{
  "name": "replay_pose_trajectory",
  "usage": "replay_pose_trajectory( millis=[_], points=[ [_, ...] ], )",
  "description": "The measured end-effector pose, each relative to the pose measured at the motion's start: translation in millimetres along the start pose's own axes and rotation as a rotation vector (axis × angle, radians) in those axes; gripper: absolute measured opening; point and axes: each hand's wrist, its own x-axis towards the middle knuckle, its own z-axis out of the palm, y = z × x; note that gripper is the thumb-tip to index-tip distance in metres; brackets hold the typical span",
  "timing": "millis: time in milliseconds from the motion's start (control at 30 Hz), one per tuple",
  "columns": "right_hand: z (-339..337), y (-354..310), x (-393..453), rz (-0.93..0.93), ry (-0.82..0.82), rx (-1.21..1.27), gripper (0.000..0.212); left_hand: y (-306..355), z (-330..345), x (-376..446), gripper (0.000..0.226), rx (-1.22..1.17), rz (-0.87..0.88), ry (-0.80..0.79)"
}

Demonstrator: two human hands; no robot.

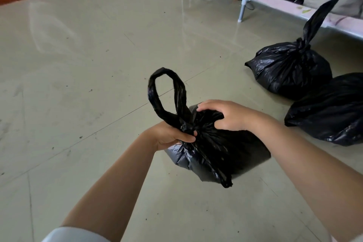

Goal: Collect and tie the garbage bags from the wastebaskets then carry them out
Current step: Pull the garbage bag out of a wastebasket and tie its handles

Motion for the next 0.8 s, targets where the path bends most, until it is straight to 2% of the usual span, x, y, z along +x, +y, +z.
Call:
replay_pose_trajectory(
  millis=[100,200,267,333,400,467,600,633,733,800],
  points=[
    [5.3,-1.4,0.9,0.015,-0.074,-0.047,0.056,3.9,1.8,-3.4,0.036,0.070,0.047,-0.014],
    [9.6,0.3,2.9,0.119,-0.103,-0.112,0.046,2.8,4.1,-0.3,0.034,0.066,0.128,0.118],
    [13.6,3.1,6.5,0.130,-0.033,-0.123,0.038,-1.3,5.5,7.7,0.023,0.057,0.196,0.315],
    [17.1,1.0,7.9,0.156,0.018,-0.109,0.030,-0.3,9.4,14.1,0.018,0.151,0.220,0.532],
    [20.1,-2.8,7.9,0.115,0.007,-0.073,0.028,-1.1,11.9,19.9,0.030,0.336,0.209,0.749],
    [21.2,-10.3,5.5,0.031,0.006,-0.025,0.030,1.3,17.2,17.0,0.029,0.464,0.190,0.856],
    [25.3,-9.0,8.3,0.085,-0.015,-0.038,0.023,1.9,21.6,16.3,0.025,0.533,0.111,0.769],
    [25.9,-5.9,8.7,0.123,-0.012,-0.062,0.023,2.9,22.0,15.3,0.027,0.431,0.074,0.735],
    [23.8,4.2,5.2,0.164,0.007,-0.052,0.024,3.1,18.6,8.5,0.027,-0.159,0.003,0.484],
    [23.4,7.3,3.8,0.170,0.014,-0.065,0.026,-2.8,14.1,9.5,0.035,-0.358,-0.015,0.410]
  ],
)
